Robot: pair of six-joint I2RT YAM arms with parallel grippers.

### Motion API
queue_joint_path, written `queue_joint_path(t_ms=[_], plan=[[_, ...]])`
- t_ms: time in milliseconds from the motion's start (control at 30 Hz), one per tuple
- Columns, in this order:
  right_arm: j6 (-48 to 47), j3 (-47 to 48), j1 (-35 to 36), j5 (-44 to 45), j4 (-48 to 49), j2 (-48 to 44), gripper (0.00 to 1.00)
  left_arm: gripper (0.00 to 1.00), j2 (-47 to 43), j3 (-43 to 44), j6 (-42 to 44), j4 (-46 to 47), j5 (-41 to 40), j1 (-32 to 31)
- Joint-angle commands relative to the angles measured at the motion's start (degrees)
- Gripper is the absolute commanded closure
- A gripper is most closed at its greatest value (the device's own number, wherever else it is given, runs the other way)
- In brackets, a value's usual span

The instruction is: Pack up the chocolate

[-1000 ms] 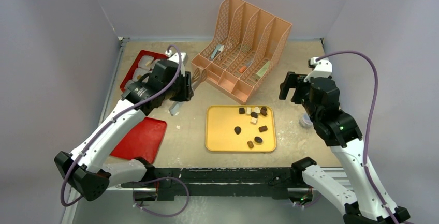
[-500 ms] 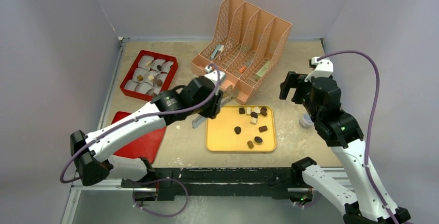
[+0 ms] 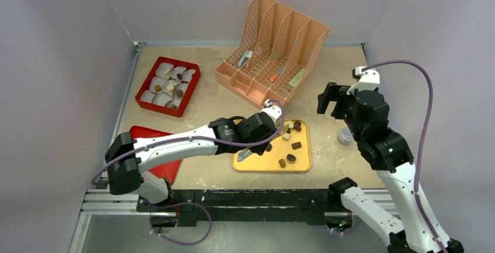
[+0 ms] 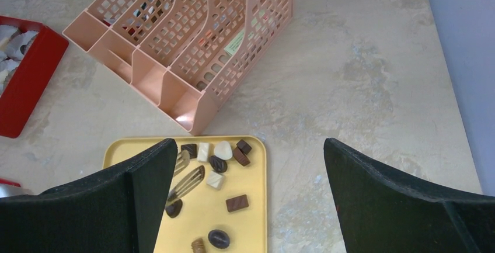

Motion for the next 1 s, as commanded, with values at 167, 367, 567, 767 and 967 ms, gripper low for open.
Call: queue_joint_path(t_ms=[167, 367, 567, 767, 967], plan=[[0.0, 2.3, -0.1, 0.9, 0.8, -0.9, 0.03, 0.6, 5.7, 4.5, -1.4, 3.9, -3.4, -2.4], [-0.2, 1.7, -0.1, 1.3, 1.1, -1.2, 0.03, 0.6, 7.8, 3.7, -1.9, 6.3, -2.8, -3.1], [-0.3, 1.6, -0.1, 1.5, 1.1, -1.5, 0.03, 0.6, 10.6, 4.2, -2.5, 8.3, -2.4, -4.3], [-0.4, 1.6, -0.1, 1.6, 0.9, -2.0, 0.03, 0.6, 13.0, 5.8, -3.8, 6.9, -5.2, -5.6], [-0.1, 0.9, -0.1, 1.3, 1.1, -2.4, 0.03, 0.67, 13.4, 7.3, -4.2, 4.0, -8.7, -6.7]])
